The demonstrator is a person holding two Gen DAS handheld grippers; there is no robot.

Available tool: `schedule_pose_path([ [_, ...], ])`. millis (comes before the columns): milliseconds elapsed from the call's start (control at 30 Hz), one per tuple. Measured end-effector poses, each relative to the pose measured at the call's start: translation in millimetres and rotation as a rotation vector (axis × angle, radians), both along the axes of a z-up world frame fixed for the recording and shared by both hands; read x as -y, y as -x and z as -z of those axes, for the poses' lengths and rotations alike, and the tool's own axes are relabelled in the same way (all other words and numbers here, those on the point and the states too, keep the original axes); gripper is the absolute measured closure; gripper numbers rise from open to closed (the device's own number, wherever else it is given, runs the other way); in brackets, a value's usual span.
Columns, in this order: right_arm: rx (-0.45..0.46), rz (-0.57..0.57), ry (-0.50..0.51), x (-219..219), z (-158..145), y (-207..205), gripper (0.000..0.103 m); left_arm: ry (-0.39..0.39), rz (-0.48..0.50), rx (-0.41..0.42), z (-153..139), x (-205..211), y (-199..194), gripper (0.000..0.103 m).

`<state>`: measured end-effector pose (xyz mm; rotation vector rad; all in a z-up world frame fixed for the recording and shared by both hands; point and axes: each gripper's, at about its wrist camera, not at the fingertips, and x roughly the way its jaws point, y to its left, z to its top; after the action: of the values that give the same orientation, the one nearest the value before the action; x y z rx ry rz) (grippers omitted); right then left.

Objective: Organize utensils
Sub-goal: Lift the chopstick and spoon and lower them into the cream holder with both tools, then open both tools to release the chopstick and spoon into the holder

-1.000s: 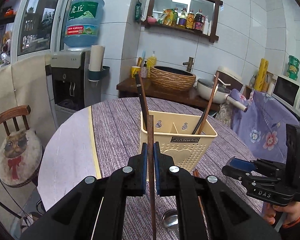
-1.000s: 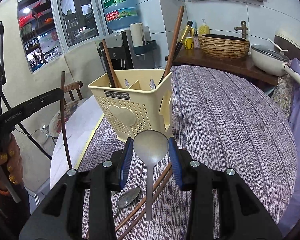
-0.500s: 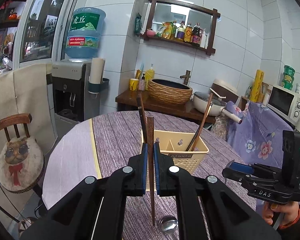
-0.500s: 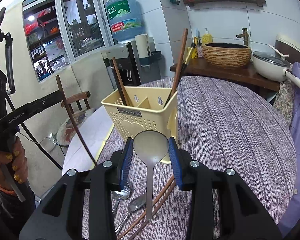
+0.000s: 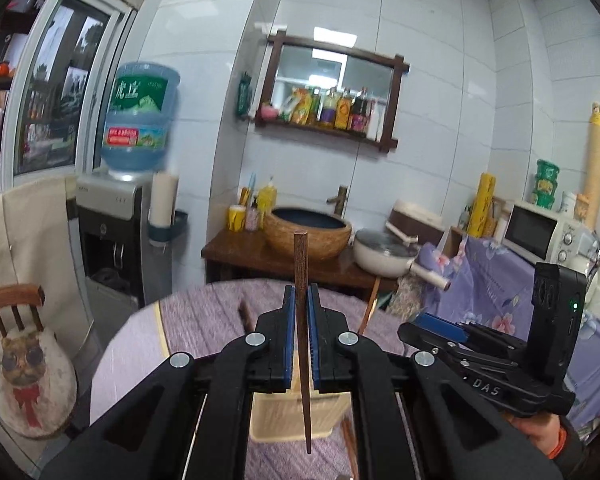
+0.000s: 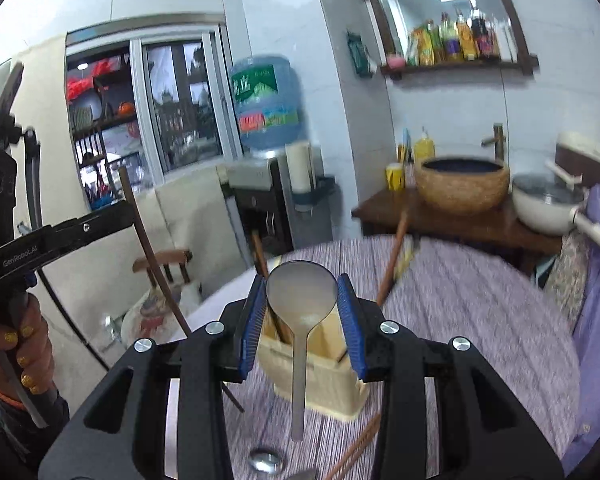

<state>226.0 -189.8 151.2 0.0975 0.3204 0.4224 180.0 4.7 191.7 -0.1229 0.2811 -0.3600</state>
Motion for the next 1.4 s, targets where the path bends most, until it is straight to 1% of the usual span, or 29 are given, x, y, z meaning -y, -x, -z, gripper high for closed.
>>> schedule_pose_path([
  [100, 0.073, 0.046, 0.011, -8.7, -26.0, -11.6, 0.066, 0.016, -0.028, 0.054, -27.9, 3.5, -11.7, 0.096],
  [167, 0.104, 0.076, 0.02, -13.0, -34.0, -20.1, 0.066, 0.019, -0.057, 0.074, -36.4, 6.8, -21.1, 0.096],
  [233, 0.116, 0.096, 0.041, -19.0, -33.4, -29.9, 0.066, 0.013, -0.083, 0.085, -36.1, 11.3, -31.7, 0.096],
  [300, 0.116, 0.112, 0.054, -23.7, -22.6, -37.4, 0.066, 0.006, -0.099, 0.073, -26.9, 15.8, -42.3, 0.096],
  [400, 0.099, 0.134, 0.063, -26.6, 3.7, -45.1, 0.066, -0.004, -0.114, 0.024, 2.1, 21.5, -58.5, 0.096],
  [533, 0.078, 0.151, 0.083, -28.0, 35.8, -48.6, 0.066, 0.002, -0.125, -0.043, 39.7, 21.1, -68.0, 0.096],
  [667, 0.051, 0.16, 0.094, -28.6, 59.5, -49.1, 0.066, -0.011, -0.124, -0.084, 63.8, 22.2, -71.6, 0.096],
  [900, -0.004, 0.164, 0.112, -29.6, 94.6, -50.4, 0.066, -0.04, -0.119, -0.13, 90.3, 29.4, -73.8, 0.096],
  [967, -0.014, 0.162, 0.12, -31.0, 99.5, -50.0, 0.066, -0.045, -0.12, -0.143, 96.1, 30.0, -74.7, 0.096],
  [1067, -0.027, 0.161, 0.13, -31.8, 106.0, -50.3, 0.066, -0.065, -0.139, -0.137, 101.8, 30.3, -75.1, 0.096],
  [1167, -0.024, 0.163, 0.143, -32.0, 108.4, -48.8, 0.066, -0.074, -0.131, -0.132, 101.2, 30.4, -73.6, 0.096],
  [1200, -0.023, 0.159, 0.144, -32.3, 108.2, -48.0, 0.064, -0.074, -0.131, -0.131, 100.9, 31.0, -72.8, 0.096],
  [1233, -0.022, 0.158, 0.146, -32.0, 108.2, -46.5, 0.063, -0.077, -0.128, -0.125, 99.4, 30.8, -70.5, 0.094],
  [1267, -0.018, 0.16, 0.148, -32.2, 108.3, -45.0, 0.059, -0.081, -0.127, -0.119, 98.8, 30.4, -67.5, 0.092],
  [1300, -0.008, 0.163, 0.151, -31.7, 106.9, -40.9, 0.053, -0.082, -0.127, -0.113, 98.1, 30.9, -65.3, 0.081],
  [1333, -0.001, 0.163, 0.154, -30.9, 105.6, -37.6, 0.049, -0.083, -0.132, -0.101, 97.0, 30.4, -59.6, 0.063],
  [1367, 0.013, 0.164, 0.157, -29.4, 103.4, -30.8, 0.045, -0.084, -0.139, -0.09, 96.7, 29.2, -54.5, 0.054],
  [1400, 0.02, 0.165, 0.16, -28.4, 101.8, -26.3, 0.045, -0.084, -0.146, -0.078, 97.0, 27.7, -48.5, 0.046],
])
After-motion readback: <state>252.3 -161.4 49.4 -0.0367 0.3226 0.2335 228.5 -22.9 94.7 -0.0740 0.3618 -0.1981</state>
